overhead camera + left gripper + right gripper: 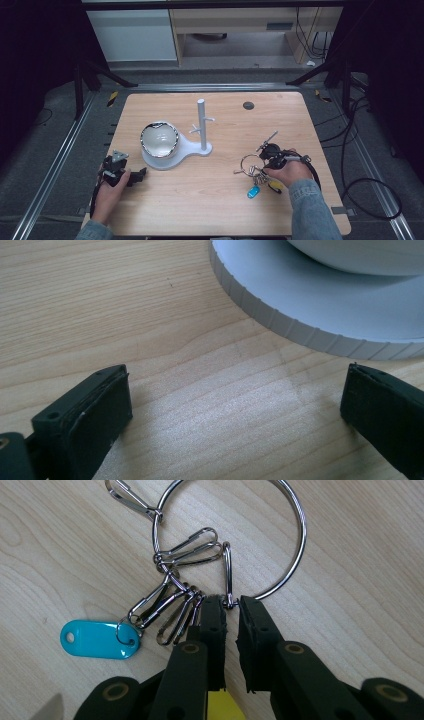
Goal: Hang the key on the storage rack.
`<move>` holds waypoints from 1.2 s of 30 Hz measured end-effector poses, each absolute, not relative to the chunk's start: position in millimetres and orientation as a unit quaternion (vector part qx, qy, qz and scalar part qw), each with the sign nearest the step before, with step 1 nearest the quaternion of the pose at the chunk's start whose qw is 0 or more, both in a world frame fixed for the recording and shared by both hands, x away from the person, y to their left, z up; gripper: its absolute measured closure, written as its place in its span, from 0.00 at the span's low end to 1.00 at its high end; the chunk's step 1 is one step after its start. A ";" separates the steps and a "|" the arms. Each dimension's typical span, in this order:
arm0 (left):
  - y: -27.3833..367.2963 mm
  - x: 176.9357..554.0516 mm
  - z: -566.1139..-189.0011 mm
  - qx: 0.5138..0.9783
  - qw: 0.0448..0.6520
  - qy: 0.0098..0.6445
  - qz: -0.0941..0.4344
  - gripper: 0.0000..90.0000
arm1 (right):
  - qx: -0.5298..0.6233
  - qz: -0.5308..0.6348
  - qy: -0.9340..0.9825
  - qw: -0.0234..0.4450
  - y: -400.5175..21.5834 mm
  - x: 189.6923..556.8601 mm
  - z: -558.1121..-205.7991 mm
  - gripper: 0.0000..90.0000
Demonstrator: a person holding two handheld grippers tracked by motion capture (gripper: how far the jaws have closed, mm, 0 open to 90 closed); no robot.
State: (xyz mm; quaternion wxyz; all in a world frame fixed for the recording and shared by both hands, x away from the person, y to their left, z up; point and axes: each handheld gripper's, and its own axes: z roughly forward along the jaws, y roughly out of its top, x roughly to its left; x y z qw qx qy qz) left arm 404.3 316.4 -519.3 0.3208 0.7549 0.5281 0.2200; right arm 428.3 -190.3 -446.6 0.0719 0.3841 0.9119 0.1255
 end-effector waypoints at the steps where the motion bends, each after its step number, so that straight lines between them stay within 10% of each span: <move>1: 316.3 404.2 -519.3 0.755 0.321 0.528 0.220 0.00 | 0.384 0.126 0.912 0.073 -190.1 427.9 -447.4 0.90; 36: 316.2 404.2 -519.3 0.756 0.322 0.526 0.219 0.00 | 0.403 0.121 0.905 0.061 -194.7 419.4 -463.9 0.89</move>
